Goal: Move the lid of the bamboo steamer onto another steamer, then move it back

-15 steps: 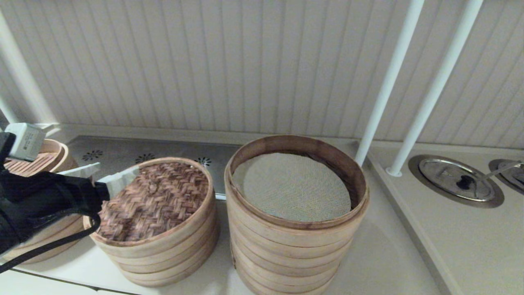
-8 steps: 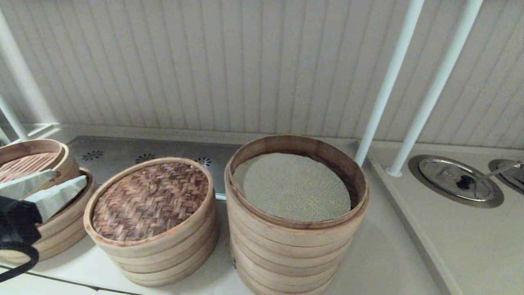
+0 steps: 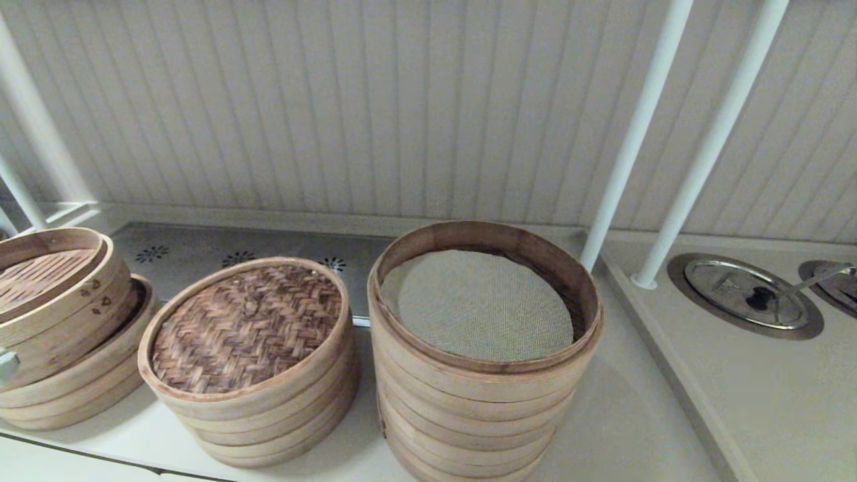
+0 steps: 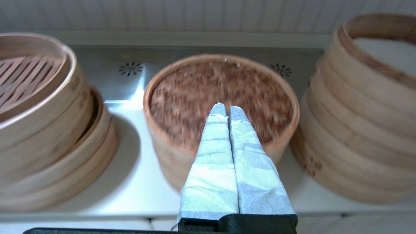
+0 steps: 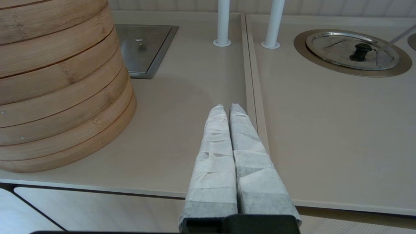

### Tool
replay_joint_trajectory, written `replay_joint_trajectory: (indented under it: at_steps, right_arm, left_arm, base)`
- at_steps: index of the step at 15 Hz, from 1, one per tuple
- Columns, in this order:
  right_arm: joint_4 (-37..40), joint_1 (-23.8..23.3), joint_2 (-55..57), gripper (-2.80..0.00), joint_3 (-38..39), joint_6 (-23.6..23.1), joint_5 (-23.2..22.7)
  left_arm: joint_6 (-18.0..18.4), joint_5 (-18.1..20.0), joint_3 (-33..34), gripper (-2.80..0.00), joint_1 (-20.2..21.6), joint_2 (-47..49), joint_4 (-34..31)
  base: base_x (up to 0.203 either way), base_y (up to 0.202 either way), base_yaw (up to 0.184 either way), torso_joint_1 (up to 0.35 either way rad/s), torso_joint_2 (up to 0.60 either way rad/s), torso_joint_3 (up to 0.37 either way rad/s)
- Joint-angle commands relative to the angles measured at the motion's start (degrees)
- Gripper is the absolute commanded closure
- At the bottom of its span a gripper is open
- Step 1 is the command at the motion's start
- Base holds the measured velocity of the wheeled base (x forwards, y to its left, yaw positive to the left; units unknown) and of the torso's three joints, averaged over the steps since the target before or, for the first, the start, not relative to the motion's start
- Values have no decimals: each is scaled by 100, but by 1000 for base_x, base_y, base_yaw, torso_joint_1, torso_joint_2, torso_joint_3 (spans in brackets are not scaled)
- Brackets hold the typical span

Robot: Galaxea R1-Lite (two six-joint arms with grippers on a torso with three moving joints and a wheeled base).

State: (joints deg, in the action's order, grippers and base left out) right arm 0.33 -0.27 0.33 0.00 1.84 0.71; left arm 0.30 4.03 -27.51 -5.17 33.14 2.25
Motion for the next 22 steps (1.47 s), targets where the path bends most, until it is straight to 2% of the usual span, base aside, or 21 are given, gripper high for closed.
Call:
replay_joint_trajectory:
  at_steps: [1,3,6,10,13,16,19,22]
  right_arm:
    - [2,0,2,0,9,0,0]
    - [2,0,2,0,9,0,0]
    - [2,0,2,0,9,0,0]
    - [2,0,2,0,9,0,0]
    - [2,0,2,0,9,0,0]
    - [2,0,2,0,9,0,0]
    - [2,0,2,0,9,0,0]
    - [2,0,2,0,9,0,0]
  left_arm:
    - [20,-105,63,0,-2,-856,-428]
    - [37,-172,270,0,-2,-1298,-760]
    - [75,-179,749,0,40,-1736,-922]
    - [194,181,1315,0,386,-2298,-971]
    - [249,234,1752,0,466,-2874,-948]
    - [416,162,2183,0,473,-3274,-797]
    - [765,-263,2727,0,473,-3338,-12]
    - [787,-288,2751,0,473,-3340,-101]
  base:
    - [0,0,0,0,0,0]
    - [0,0,0,0,0,0]
    - [0,0,0,0,0,0]
    - [0,0,0,0,0,0]
    - [0,0,0,0,0,0]
    - [0,0,0,0,0,0]
    - [0,0,0,0,0,0]
    - [0,0,0,0,0,0]
